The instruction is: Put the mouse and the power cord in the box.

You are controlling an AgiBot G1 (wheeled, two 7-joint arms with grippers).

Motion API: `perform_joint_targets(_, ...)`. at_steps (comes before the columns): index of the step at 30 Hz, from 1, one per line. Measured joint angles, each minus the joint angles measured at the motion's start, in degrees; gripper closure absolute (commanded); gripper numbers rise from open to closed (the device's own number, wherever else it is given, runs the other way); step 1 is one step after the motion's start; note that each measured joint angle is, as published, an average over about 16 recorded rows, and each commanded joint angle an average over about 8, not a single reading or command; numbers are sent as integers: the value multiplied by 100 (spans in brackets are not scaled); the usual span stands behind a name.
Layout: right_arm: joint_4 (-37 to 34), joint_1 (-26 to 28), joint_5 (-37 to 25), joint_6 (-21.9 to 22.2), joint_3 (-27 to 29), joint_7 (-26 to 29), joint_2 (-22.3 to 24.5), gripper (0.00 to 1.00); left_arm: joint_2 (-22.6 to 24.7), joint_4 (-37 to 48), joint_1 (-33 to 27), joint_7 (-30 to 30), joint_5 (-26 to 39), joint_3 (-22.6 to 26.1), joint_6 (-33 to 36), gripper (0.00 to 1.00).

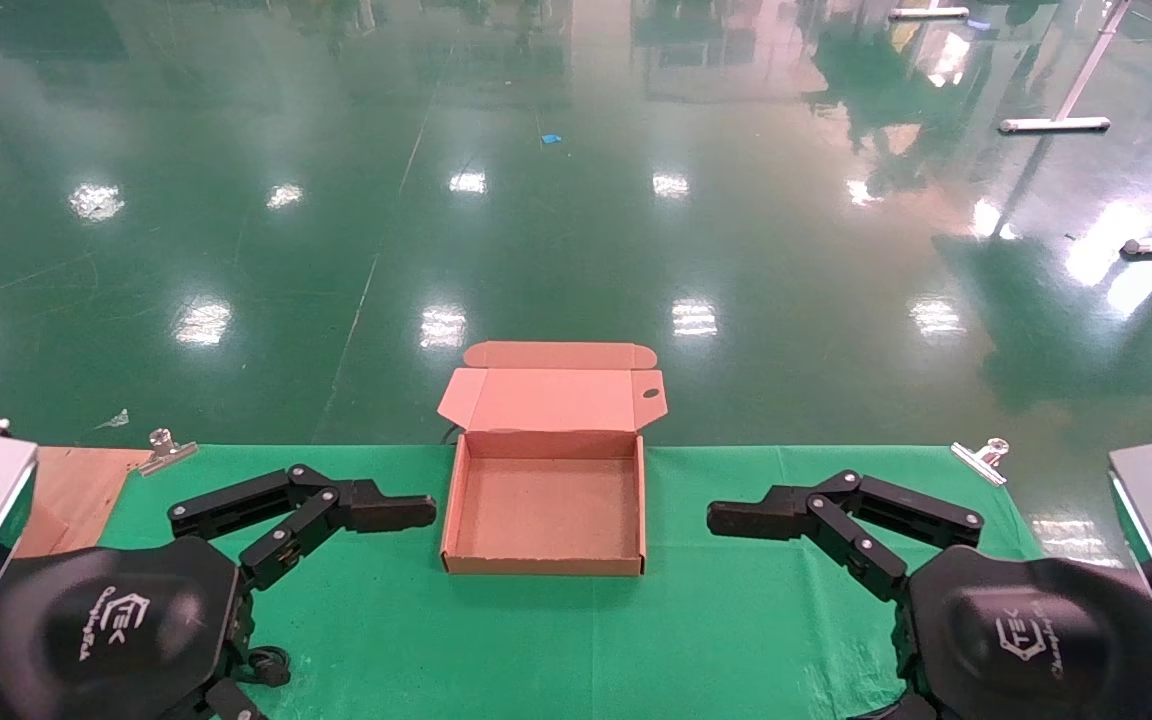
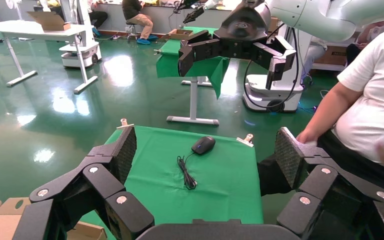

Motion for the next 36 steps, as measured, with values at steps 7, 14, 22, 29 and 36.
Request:
perform_joint_targets(7, 0, 0, 0, 0, 0, 0, 0, 0, 0, 0, 0, 0, 0, 0, 0, 0)
perform_joint_targets(14, 0, 0, 0, 0, 0, 0, 0, 0, 0, 4, -2, 3, 0, 2, 1, 0)
perform_joint_targets(22, -64, 25, -118, -29, -29, -74, 18, 0, 14, 35, -42, 44, 157, 69, 26, 0)
perform_joint_targets(29, -322, 345, -858, -185, -308, -402, -44, 0, 108, 367, -339, 177, 859, 401, 182, 0)
perform_joint_targets(36, -771, 1085, -2324, -370, -971, -1015, -336, 0, 287, 1201, -965, 604, 2115, 1052, 374, 0)
